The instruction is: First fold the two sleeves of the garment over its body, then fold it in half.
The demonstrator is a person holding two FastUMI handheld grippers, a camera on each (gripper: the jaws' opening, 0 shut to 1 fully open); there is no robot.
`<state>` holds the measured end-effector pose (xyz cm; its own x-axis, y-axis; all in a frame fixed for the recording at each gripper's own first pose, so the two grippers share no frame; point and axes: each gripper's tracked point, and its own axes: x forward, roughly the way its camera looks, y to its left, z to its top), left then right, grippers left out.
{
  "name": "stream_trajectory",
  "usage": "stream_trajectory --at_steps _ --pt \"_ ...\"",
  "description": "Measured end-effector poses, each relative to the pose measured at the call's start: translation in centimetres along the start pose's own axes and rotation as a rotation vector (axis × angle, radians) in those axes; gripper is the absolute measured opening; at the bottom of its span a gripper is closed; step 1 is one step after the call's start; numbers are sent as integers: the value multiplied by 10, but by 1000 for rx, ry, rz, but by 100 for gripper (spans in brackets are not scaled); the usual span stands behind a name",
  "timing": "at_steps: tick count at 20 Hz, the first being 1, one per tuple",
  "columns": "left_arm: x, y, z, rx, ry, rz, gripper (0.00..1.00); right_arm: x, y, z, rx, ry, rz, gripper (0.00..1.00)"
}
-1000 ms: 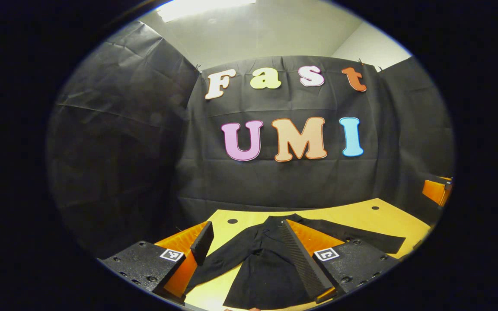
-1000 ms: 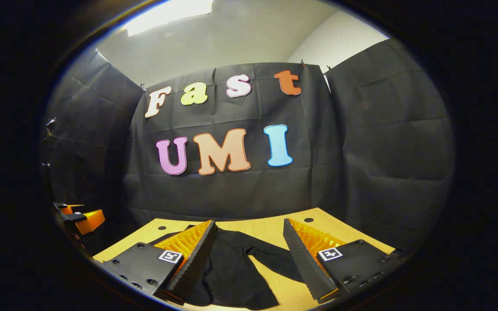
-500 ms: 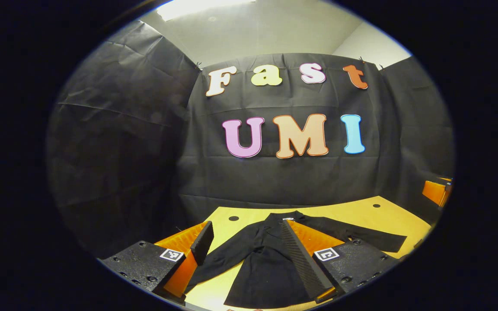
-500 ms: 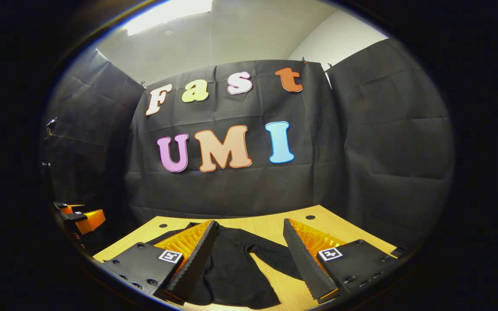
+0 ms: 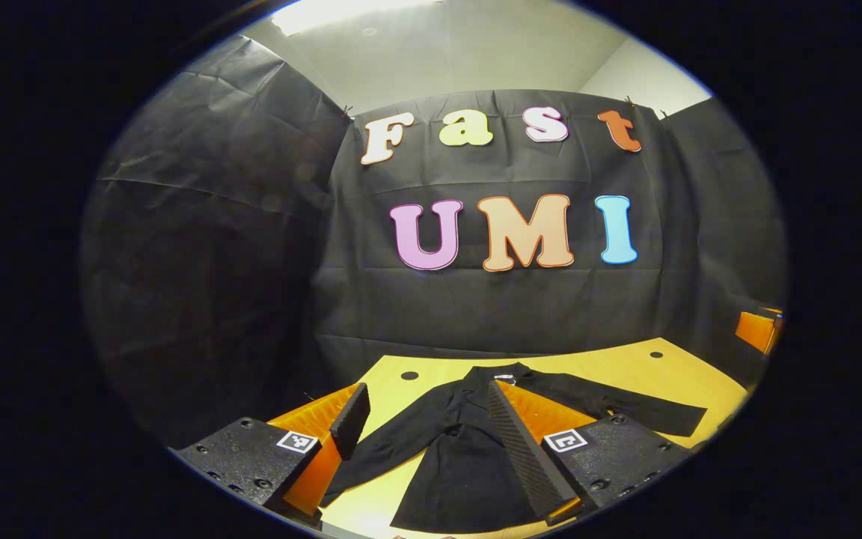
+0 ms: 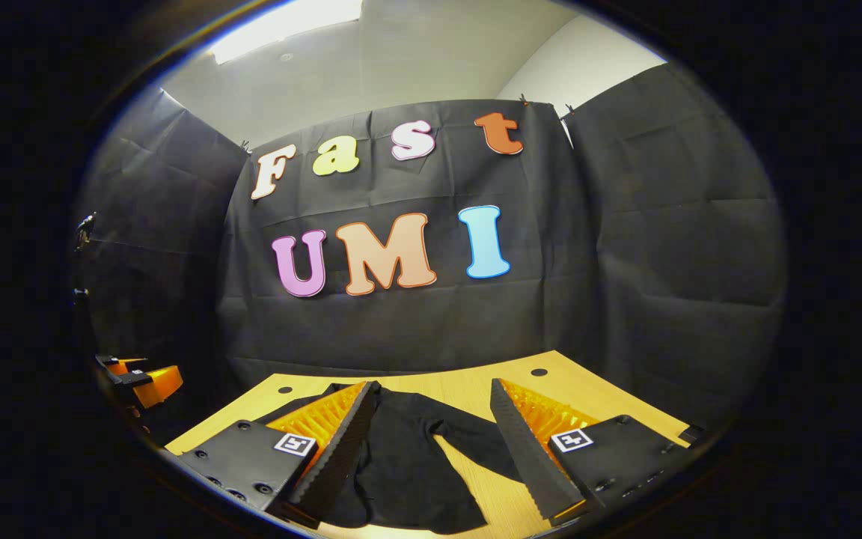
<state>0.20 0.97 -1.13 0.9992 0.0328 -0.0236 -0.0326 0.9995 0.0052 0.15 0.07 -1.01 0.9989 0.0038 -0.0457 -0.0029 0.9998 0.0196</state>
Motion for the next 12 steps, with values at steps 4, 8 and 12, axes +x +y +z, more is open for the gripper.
stream_trajectory --at_steps 4,8,12 --pt "2 0 -10 -30 26 -2 93 1 -2 -6 4 12 -17 100" --pt "8 3 -18 -70 51 3 94 3 -3 -9 0 22 -27 98" --pt "13 12 -26 -81 76 19 94 6 -3 -12 0 28 -39 98"
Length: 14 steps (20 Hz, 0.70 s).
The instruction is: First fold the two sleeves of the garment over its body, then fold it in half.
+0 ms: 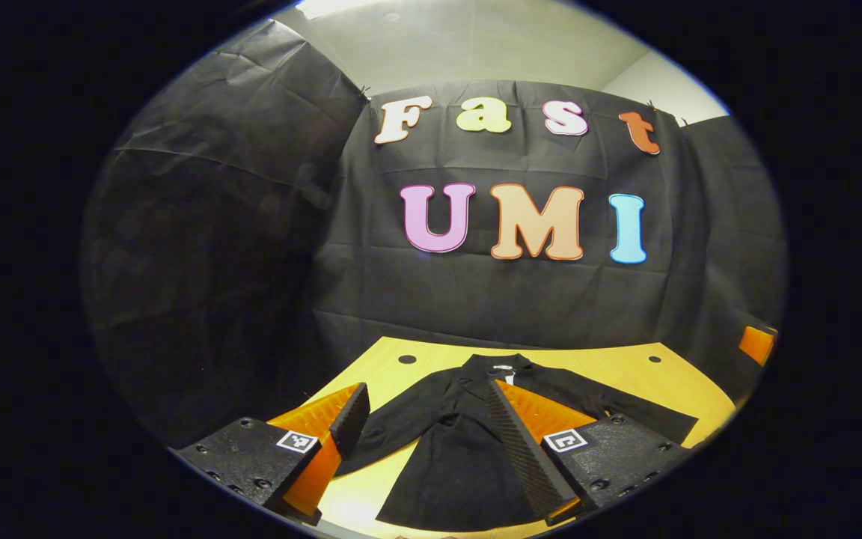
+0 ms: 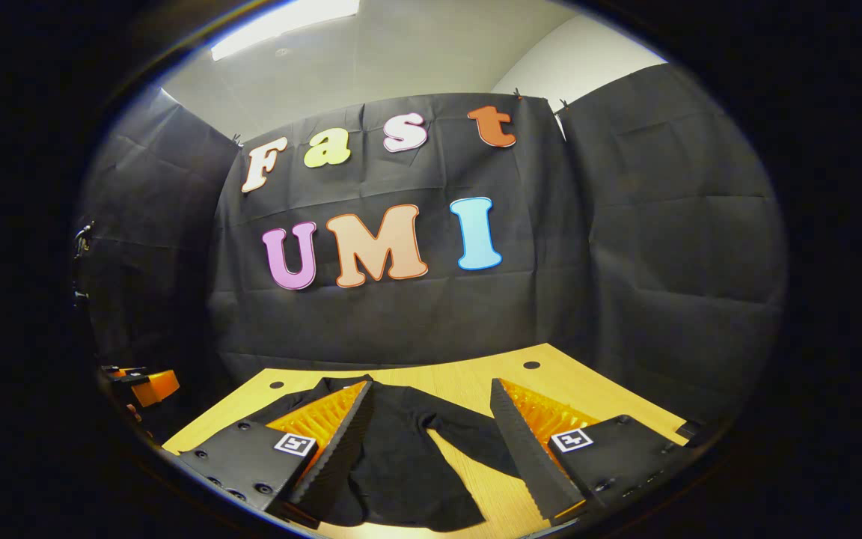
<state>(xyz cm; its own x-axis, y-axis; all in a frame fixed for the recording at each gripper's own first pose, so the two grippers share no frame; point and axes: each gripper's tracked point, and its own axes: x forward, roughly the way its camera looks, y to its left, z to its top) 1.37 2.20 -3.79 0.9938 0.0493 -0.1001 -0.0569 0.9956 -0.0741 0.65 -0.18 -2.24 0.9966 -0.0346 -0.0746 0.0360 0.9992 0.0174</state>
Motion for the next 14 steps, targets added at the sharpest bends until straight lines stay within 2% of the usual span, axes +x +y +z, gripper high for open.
stream_trajectory --at_steps 5,6,14 --pt "6 11 -4 5 20 0 94 8 3 0 -17 -4 -23 96" --pt "8 14 -4 7 18 2 94 9 3 2 -20 -7 -26 98" --pt "20 23 1 -7 5 46 93 27 -4 0 -26 12 -29 96"
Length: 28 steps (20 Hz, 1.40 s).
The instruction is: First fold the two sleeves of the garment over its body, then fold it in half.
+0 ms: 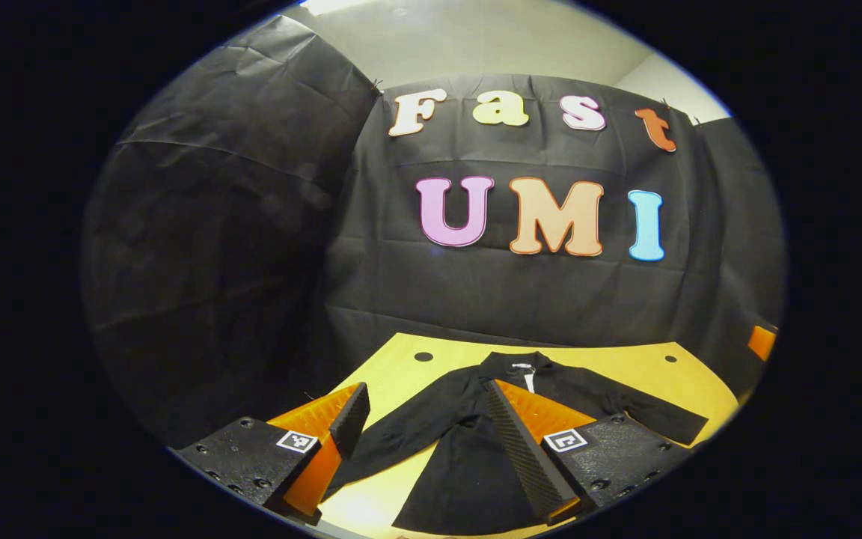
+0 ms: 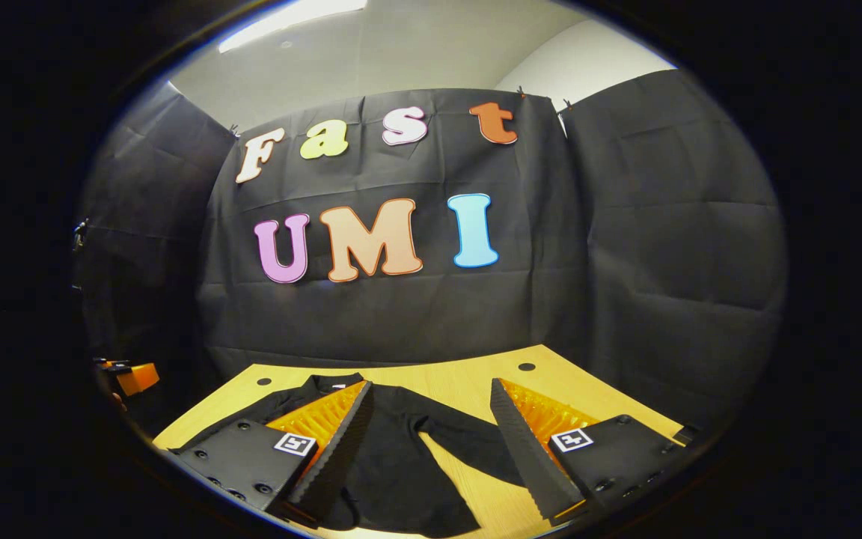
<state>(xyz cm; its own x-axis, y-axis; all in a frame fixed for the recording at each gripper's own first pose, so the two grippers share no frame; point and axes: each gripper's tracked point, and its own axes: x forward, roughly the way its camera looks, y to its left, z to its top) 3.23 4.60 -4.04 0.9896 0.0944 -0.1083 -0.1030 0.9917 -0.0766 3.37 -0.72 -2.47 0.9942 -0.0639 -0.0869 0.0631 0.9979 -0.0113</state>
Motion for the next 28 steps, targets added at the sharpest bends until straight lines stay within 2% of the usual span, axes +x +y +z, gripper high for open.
stream_trajectory --at_steps 1,6,11,15,22,26,27,28 --pt "1 0 0 1 1 4 93 2 -4 0 -1 1 -6 98" --pt "5 -11 8 4 -4 -3 93 17 -28 -4 -24 14 -44 95" --pt "10 -20 9 46 -5 -2 93 36 -63 -31 -46 76 -88 96" --pt "9 -21 6 71 5 30 93 57 -100 -63 -33 156 -118 98" --pt "0 -28 8 81 20 111 93 94 -144 -131 9 349 -111 98" --pt "-3 -41 8 57 29 129 94 114 -162 -177 -31 485 -98 99" --pt "-4 -45 8 44 34 132 93 114 -168 -191 -42 526 -96 94" --pt "-6 -49 5 35 38 136 93 115 -175 -202 -52 557 -92 99"
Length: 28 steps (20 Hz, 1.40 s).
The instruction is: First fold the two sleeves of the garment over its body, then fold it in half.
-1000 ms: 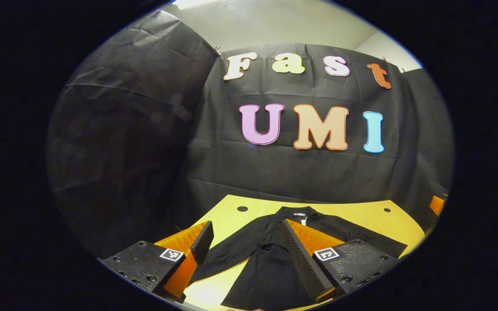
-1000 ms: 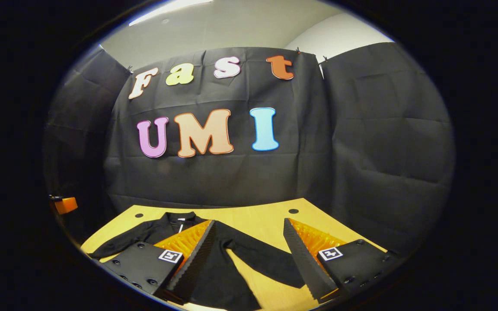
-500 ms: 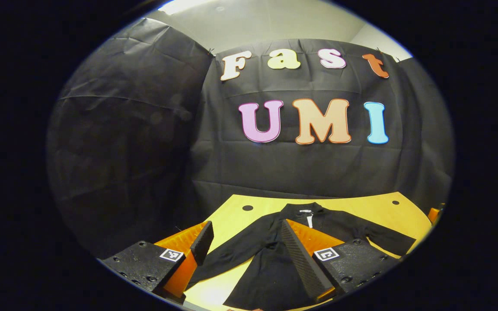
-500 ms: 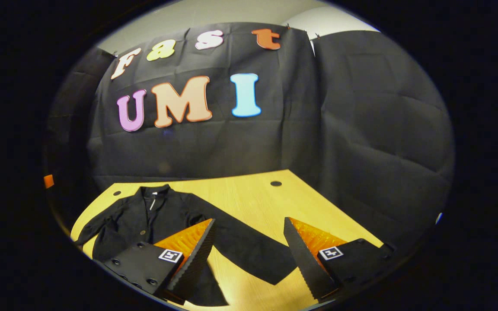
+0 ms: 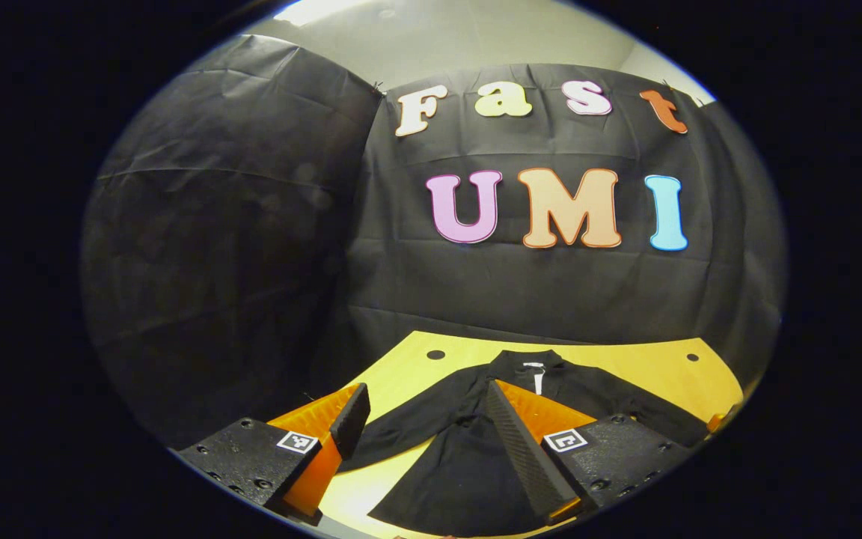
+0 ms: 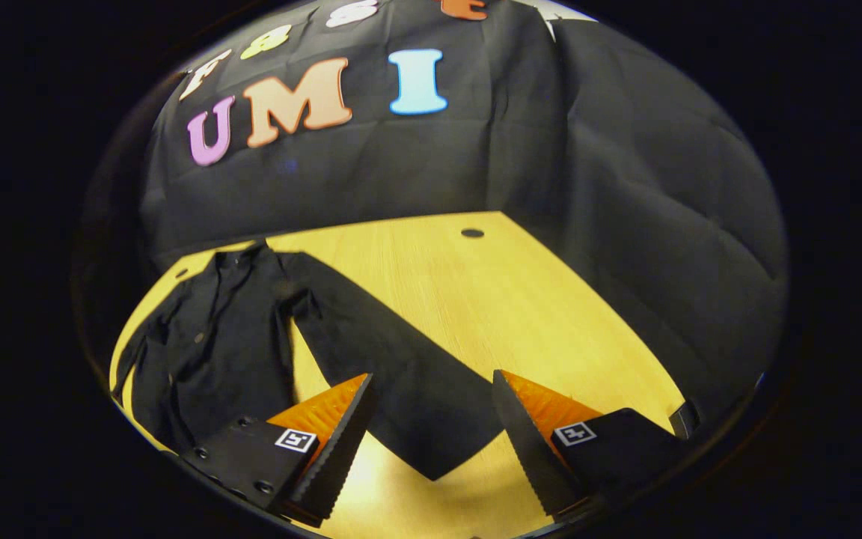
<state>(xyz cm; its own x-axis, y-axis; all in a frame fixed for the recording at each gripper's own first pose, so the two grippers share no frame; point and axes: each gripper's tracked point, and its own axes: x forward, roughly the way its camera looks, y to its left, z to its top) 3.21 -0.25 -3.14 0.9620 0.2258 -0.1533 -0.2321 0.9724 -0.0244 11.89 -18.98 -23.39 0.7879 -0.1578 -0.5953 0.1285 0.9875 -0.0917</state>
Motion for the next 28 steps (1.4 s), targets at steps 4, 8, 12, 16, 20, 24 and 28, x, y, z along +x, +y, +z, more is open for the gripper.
stream_trajectory --at_steps 4,8,12,16,20,24,28 --pt "-6 -8 -2 -13 4 18 94 22 -7 -24 -3 81 27 96" --pt "-5 -8 -1 8 1 43 93 37 -8 -34 -10 129 36 99" --pt "-7 -10 -3 0 4 60 93 48 -4 -38 -56 160 48 100" --pt "-8 -11 -5 2 3 69 93 48 -4 -41 -69 152 63 96" --pt "-9 -14 -12 -19 19 73 94 46 -6 -41 -64 122 62 99" --pt "-12 -17 -15 -31 26 72 93 48 -7 -38 -61 124 61 77" --pt "-12 -21 -13 -16 21 68 93 51 7 -40 -116 129 109 45"
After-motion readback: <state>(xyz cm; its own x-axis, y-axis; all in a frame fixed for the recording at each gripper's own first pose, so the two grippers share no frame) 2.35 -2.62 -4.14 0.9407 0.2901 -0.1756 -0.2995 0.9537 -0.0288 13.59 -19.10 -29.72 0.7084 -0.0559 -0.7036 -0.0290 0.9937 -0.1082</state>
